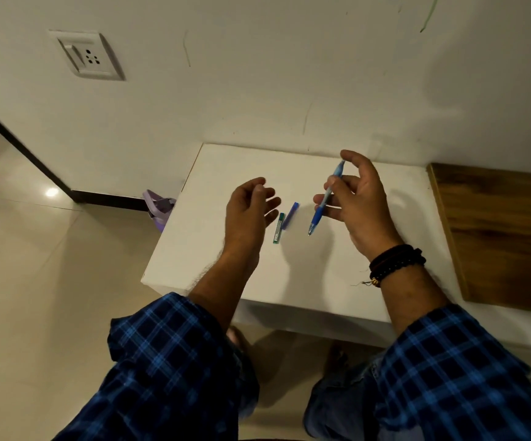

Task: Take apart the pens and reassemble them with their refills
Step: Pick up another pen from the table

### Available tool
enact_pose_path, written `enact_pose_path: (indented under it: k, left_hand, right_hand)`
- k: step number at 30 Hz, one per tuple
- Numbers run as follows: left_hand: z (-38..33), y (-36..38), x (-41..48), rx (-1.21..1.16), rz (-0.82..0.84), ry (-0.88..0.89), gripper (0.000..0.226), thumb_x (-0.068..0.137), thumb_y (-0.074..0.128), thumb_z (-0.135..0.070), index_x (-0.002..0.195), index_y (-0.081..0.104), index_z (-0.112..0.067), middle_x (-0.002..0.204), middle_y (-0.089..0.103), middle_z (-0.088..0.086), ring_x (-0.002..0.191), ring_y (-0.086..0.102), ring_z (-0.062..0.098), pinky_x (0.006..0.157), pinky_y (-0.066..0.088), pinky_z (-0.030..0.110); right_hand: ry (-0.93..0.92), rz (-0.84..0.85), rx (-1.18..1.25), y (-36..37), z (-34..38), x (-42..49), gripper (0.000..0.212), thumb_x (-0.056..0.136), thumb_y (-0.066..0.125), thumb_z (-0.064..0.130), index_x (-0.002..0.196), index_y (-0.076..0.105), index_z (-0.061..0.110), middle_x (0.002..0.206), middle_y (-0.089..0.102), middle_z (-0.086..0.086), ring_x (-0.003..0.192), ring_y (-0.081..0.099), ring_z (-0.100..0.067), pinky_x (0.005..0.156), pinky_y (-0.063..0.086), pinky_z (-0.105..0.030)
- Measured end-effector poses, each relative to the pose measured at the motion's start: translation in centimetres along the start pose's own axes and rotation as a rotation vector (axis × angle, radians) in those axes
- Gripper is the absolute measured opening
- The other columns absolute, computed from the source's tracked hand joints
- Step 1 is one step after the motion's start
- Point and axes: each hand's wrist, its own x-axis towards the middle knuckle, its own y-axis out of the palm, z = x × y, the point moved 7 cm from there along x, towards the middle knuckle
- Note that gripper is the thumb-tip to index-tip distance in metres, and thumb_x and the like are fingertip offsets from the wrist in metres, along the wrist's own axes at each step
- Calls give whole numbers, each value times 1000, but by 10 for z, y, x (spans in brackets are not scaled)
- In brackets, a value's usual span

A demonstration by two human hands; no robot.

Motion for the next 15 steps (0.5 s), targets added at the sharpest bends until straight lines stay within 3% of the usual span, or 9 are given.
enact_pose_path:
  k: [3,7,15]
  left_hand:
    - [4,-16,6,-103,-112,-72,22,107,46,-27,124,58,-19,116,67,4,104,71,18,88,60,31]
    - [3,-33,14,-160,-217,-100,23,107,46,-25,124,58,-16,115,67,3,100,71,16,88,61,33]
    - [2,-42,18,-181,-271,-96,21,106,45,-25,123,56,-19,113,66,2,103,70,18,86,60,31]
  right_hand:
    - [-9,-1,-19,-5,-4,2,41,100,58,9,137,49,24,111,66,-14,83,76,-27,73,63,-37]
    - [-106,-27,-169,-8,-4,3,40,98,61,6,132,50,24,99,67,-3,80,76,-21,72,64,-37]
    - [-224,-52,-317,-11,-7,3,40,98,61,8,134,50,23,103,66,-4,80,75,-16,73,64,-38]
